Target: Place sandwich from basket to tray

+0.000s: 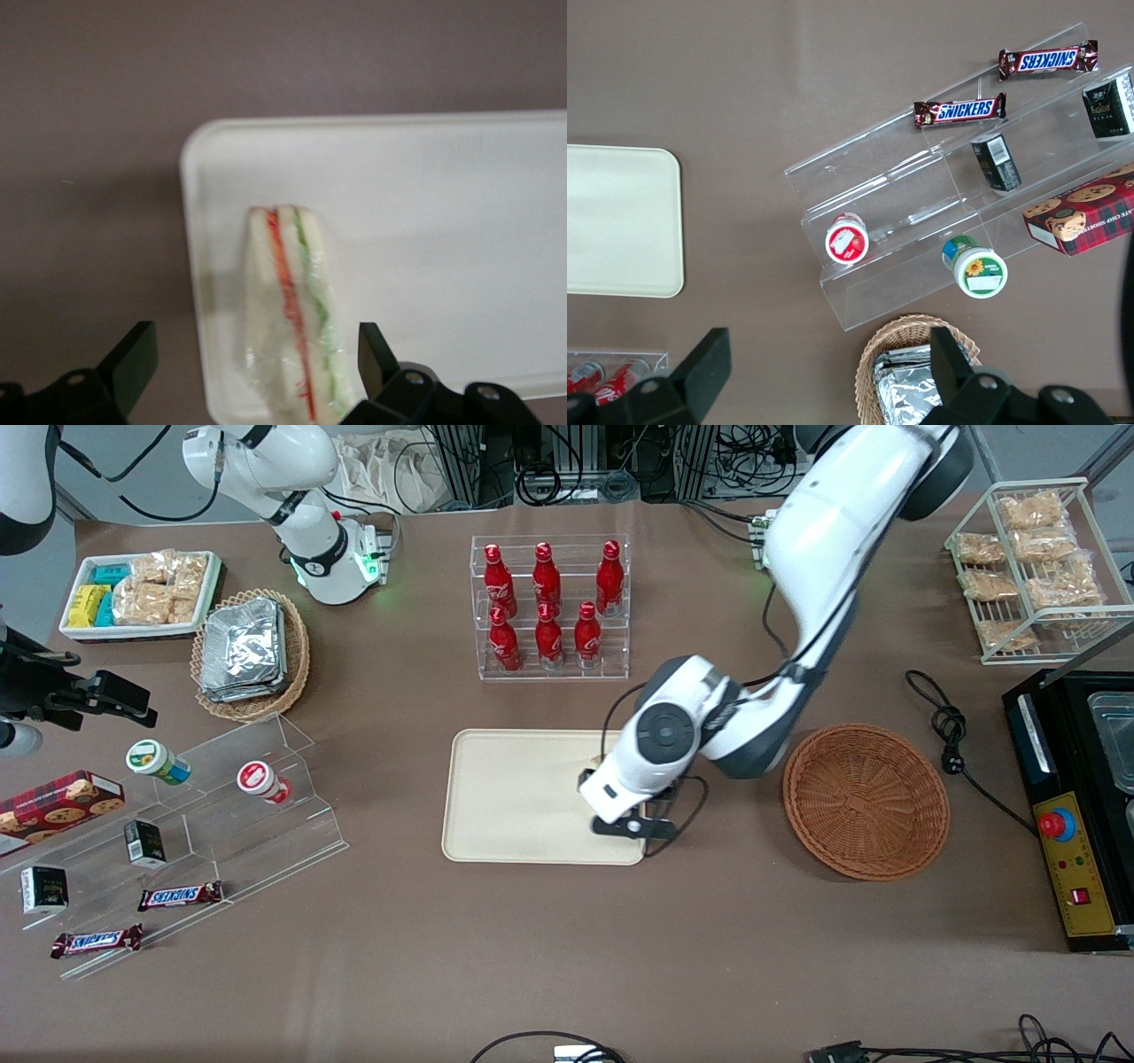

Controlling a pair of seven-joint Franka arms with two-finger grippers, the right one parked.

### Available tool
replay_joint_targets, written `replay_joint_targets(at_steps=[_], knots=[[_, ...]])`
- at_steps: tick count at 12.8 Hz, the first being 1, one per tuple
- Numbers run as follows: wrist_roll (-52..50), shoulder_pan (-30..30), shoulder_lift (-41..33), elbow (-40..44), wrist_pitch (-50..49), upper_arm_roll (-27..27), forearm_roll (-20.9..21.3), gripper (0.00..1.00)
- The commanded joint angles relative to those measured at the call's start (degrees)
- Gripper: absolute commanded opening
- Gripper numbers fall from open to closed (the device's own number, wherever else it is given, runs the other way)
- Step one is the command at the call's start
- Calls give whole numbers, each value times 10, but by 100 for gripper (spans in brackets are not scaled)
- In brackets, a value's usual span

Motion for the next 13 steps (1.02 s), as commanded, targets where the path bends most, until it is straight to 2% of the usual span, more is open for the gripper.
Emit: replay_joint_targets(at_steps=[1,6,9,13], knots=[[1,48,-75,-9,-75,-2,3,100],[41,133,-167,3,-300,0,13,100],[103,202,-215,2,-350,0,13,100],[167,295,-263,2,-365,0,6,100]])
